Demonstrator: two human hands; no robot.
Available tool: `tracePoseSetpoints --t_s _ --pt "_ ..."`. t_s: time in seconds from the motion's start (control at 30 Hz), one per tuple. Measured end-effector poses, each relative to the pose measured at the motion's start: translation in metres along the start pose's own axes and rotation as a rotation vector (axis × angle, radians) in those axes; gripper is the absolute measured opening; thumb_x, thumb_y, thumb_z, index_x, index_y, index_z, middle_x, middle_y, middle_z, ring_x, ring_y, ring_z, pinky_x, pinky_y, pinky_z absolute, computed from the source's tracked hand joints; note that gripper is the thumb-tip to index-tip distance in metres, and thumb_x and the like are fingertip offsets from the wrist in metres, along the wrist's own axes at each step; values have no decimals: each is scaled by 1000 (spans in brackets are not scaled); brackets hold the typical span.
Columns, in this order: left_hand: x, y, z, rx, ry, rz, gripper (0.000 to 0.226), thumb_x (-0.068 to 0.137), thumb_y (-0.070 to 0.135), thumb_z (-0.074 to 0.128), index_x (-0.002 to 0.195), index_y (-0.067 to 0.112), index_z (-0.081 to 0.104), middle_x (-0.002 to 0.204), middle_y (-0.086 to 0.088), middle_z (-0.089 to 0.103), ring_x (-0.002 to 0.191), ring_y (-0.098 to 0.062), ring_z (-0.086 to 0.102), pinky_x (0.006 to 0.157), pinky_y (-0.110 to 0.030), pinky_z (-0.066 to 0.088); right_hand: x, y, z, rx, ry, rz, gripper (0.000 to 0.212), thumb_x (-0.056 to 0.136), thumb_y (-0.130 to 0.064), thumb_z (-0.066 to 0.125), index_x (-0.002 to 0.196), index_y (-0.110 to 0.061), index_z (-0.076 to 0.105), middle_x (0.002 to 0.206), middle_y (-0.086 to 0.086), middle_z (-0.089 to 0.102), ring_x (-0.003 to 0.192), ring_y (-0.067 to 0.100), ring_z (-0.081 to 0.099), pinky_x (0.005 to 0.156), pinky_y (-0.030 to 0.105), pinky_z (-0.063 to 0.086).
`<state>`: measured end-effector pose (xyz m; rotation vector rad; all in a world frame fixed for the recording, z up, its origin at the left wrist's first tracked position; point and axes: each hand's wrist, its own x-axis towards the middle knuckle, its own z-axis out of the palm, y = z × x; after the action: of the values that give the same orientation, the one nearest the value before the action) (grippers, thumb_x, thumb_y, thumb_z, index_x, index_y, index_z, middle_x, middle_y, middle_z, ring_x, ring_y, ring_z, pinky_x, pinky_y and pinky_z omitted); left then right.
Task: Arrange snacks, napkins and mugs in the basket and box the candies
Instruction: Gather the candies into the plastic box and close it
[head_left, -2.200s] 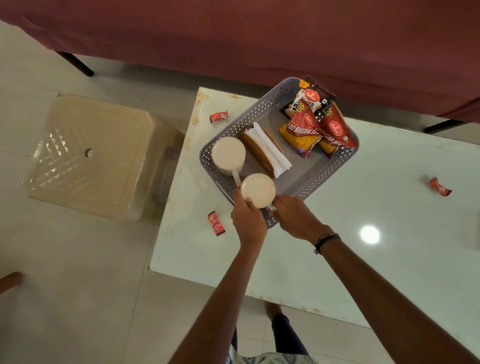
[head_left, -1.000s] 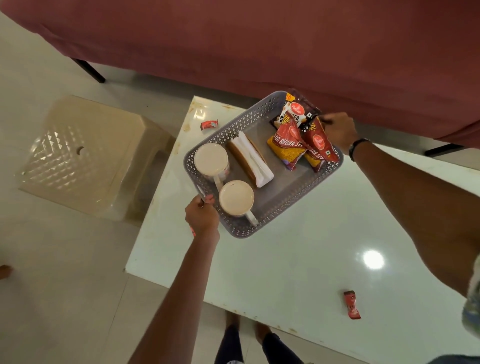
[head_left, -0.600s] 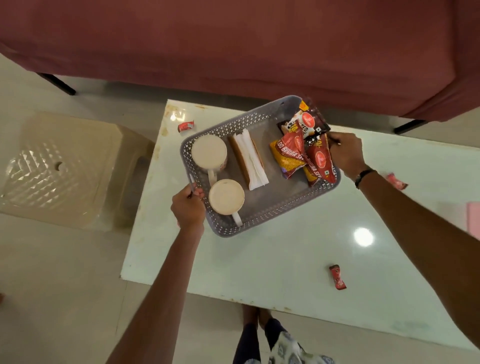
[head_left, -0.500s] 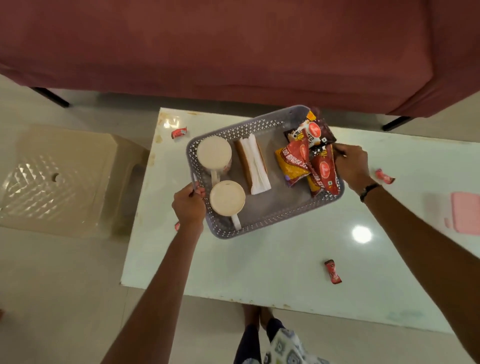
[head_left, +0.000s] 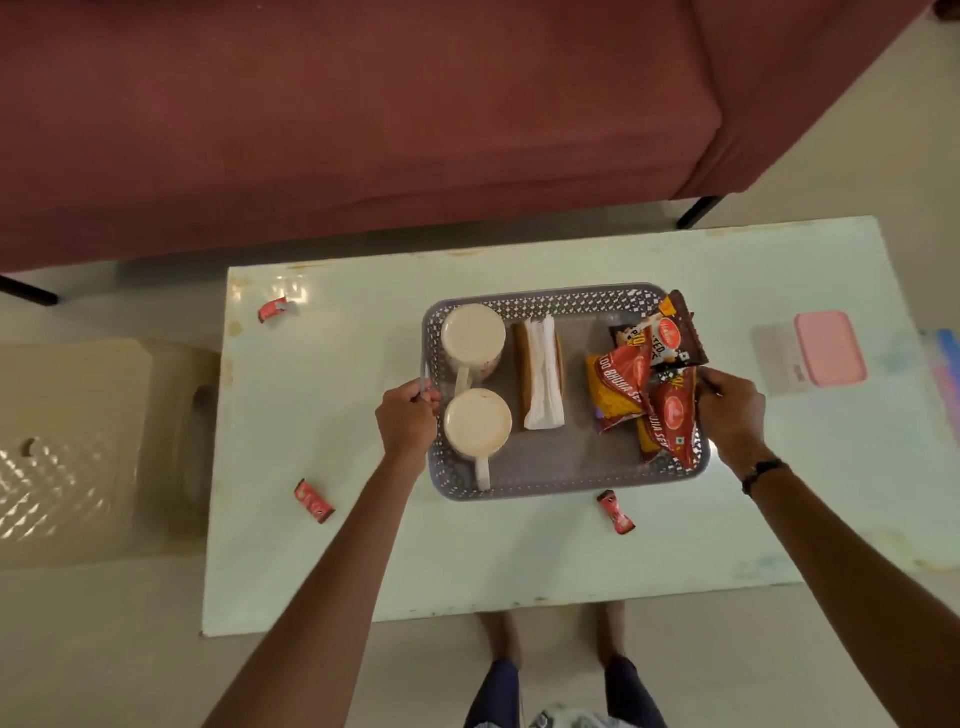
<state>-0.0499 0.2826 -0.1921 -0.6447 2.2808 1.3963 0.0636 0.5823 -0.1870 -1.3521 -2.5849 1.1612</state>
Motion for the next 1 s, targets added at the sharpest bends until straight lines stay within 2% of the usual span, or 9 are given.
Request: tracePoseSetpoints --t_s 0.1,0.23,0.37,0.5,0.57,0.67,0.77,0.9,1.0 --pt "-1 -8 11 1 9 -23 26 89 -5 45 104 -3 67 86 -10 64 79 -22 61 88 -37 52 4 18 1 30 -14 35 27 95 -4 44 109 0 67 105 21 69 80 27 62 50 2 42" --pt "-2 -18 18 8 49 -64 29 90 -5 45 109 -2 65 90 -11 65 80 -22 61 89 -37 52 10 28 8 31 -38 12 27 95 -4 44 108 1 67 104 19 70 78 18 58 46 -3 36" --pt "1 -24 17 60 88 -39 29 89 -4 45 108 -1 66 98 -19 70 91 -31 67 92 -41 53 15 32 15 43 -51 -19 27 95 -5 45 107 -2 69 102 19 71 75 21 60 55 8 43" --pt "1 -23 18 58 113 -70 28 89 -3 46 109 1 66 101 -21 70 92 -31 67 94 -43 52 19 36 15 68 -75 -11 28 96 -6 44 109 -4 68 103 17 71 76 21 62 51 2 43" --pt "2 -22 19 29 128 -97 28 90 -3 46 109 1 66 102 -22 70 88 -27 65 93 -42 52 21 36 13 76 -93 -21 27 96 -6 44 109 -4 68 103 17 71 76 21 62 53 5 44" --pt "2 -20 20 -1 139 -131 28 90 -3 46 110 0 65 100 -19 68 81 -21 61 80 -34 53 26 36 14 91 -111 -48 27 96 -5 44 108 -4 68 102 18 71 75 21 62 49 -3 41" --pt "1 -19 19 -2 131 -124 28 90 -3 46 110 0 65 94 -15 66 66 -13 59 75 -30 52 27 38 15 107 -114 -47 28 96 -4 43 110 -5 68 100 18 71 75 21 62 48 -1 42" --pt "0 -21 20 36 139 -95 29 91 -2 45 111 0 65 102 -22 69 80 -21 61 93 -40 52 27 38 16 121 -109 -46 28 97 -6 43 112 -4 66 104 19 71 76 22 62 60 11 44" --pt "-4 -20 22 59 139 -77 29 91 -2 44 111 0 65 107 -23 68 88 -24 62 96 -43 50 27 38 15 120 -123 -49 28 97 -7 43 115 -4 65 106 19 70 77 22 62 71 20 49"
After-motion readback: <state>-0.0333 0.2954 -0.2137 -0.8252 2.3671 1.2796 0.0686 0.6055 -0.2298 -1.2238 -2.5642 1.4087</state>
